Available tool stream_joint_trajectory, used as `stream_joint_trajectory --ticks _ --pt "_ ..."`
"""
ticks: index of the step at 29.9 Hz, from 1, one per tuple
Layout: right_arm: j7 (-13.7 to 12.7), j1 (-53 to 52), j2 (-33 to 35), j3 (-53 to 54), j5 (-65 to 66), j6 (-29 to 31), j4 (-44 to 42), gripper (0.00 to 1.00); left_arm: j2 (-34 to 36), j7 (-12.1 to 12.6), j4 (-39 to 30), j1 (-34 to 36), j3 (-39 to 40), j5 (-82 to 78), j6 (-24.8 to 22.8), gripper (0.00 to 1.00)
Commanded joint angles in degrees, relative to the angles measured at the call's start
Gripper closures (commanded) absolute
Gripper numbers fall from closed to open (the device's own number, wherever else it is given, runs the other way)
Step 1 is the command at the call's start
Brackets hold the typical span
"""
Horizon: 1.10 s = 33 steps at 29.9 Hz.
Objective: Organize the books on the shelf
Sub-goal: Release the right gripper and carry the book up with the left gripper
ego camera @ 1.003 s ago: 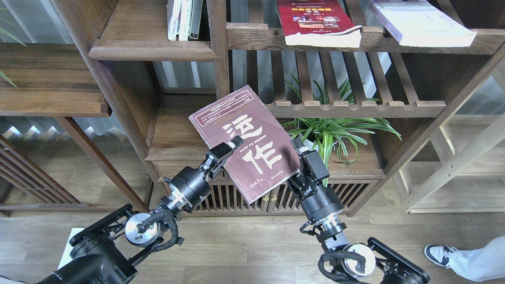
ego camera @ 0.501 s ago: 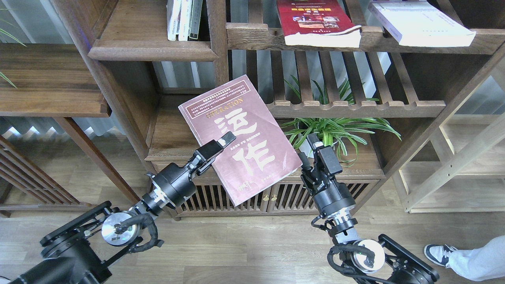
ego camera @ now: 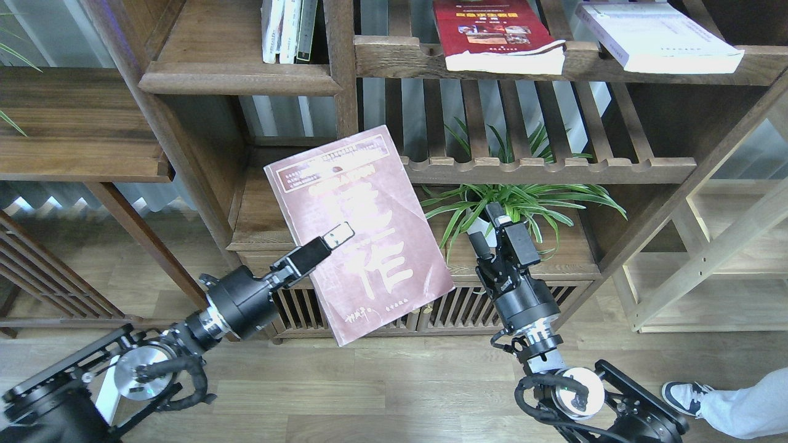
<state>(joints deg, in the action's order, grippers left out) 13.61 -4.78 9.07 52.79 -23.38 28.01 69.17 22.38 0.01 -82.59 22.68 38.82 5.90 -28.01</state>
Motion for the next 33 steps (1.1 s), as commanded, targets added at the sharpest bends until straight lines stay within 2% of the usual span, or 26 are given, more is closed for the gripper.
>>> stream_joint_trajectory --ticks 1,7,14,19,24,28,33 --pt "-0.1 -0.1 2.0 -0.4 0.1 0.0 0.0 0.01 2.5 0.0 -2.2 0.0 0.8 -1.1 0.0 0.98" --pt "-0.1 -1.8 5.1 -0.9 0.1 0.0 0.0 0.01 6.9 0.0 -7.5 -0.1 3.4 -4.6 0.0 0.98" --pt "-0.1 -3.0 7.4 -0.9 0.7 0.0 0.0 0.01 8.3 0.2 -10.2 -0.3 7.4 -9.1 0.0 0.99" --pt "-0.1 -3.0 8.9 -0.8 1.0 0.0 0.0 0.01 9.4 1.1 -12.1 -0.2 10.4 -10.5 0.0 0.99" --pt "-0.1 -3.0 9.0 -0.5 1.0 0.0 0.0 0.01 12.7 3.8 -13.6 -0.2 12.8 -10.6 0.0 0.98" --pt "-0.1 -3.0 8.9 -0.5 1.0 0.0 0.0 0.01 13.6 5.3 -14.6 -0.2 17.7 -14.7 0.0 0.99" --pt "-0.1 -3.1 8.8 -0.8 1.1 0.0 0.0 0.01 13.6 5.7 -15.1 -0.2 22.1 -15.8 0.0 0.99"
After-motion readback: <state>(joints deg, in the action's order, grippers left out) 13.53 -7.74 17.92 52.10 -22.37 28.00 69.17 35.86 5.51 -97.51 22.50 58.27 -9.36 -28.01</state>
